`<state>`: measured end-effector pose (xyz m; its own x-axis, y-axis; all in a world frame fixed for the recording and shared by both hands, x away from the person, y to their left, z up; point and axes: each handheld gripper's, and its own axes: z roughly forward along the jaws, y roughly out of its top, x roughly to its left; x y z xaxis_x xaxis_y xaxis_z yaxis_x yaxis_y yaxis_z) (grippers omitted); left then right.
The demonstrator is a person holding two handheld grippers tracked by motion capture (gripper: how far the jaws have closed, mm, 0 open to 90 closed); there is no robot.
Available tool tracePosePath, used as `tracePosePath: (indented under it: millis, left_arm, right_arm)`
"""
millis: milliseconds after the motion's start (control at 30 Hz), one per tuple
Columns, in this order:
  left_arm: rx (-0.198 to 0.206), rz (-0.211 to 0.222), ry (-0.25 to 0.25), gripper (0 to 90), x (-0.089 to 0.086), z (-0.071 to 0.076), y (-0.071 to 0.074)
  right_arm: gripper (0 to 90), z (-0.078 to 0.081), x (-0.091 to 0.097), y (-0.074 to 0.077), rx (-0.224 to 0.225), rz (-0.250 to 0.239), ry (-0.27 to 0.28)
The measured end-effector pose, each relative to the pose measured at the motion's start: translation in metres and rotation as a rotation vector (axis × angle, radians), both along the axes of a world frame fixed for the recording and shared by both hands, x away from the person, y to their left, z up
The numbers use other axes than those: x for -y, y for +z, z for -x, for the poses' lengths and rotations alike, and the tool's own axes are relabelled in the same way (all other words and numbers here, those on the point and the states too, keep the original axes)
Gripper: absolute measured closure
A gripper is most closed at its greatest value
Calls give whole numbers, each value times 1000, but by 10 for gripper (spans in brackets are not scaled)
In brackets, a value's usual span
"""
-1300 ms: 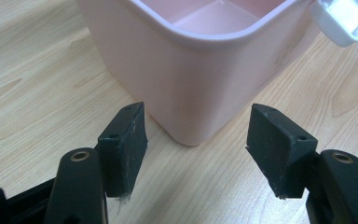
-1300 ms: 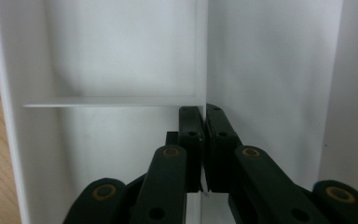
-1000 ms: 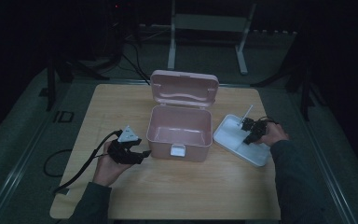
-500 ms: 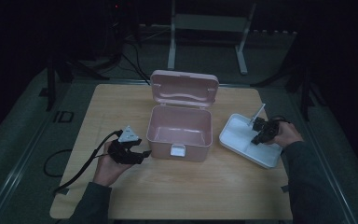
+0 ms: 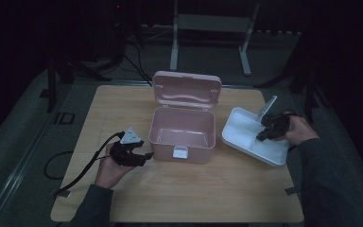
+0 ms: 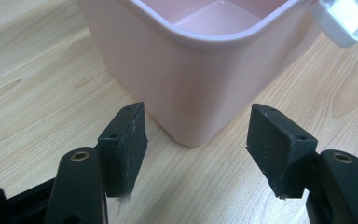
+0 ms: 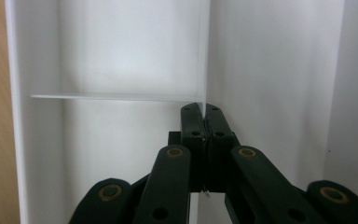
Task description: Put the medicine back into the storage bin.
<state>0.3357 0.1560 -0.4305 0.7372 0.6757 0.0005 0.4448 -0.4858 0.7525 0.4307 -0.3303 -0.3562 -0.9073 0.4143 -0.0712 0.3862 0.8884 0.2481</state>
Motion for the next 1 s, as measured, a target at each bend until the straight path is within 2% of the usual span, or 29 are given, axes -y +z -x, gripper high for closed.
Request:
tracePosePath:
  millis: [267,400,733,1000]
  left_arm:
    - [3,4,1,373,-1,0,1]
    - [3,4,1,374,-1,0,1]
    - [9,2,2,374,-2,1,2]
    - [11,5,4,374,-3,1,3]
  right_arm:
    - [893,5,-27,23,16,-6,83]
    - [893,7,-45,28,22,-17,134]
    - [894,6,-89,41,31,-31,212]
    - [893,3,-123,44,30,-32,263]
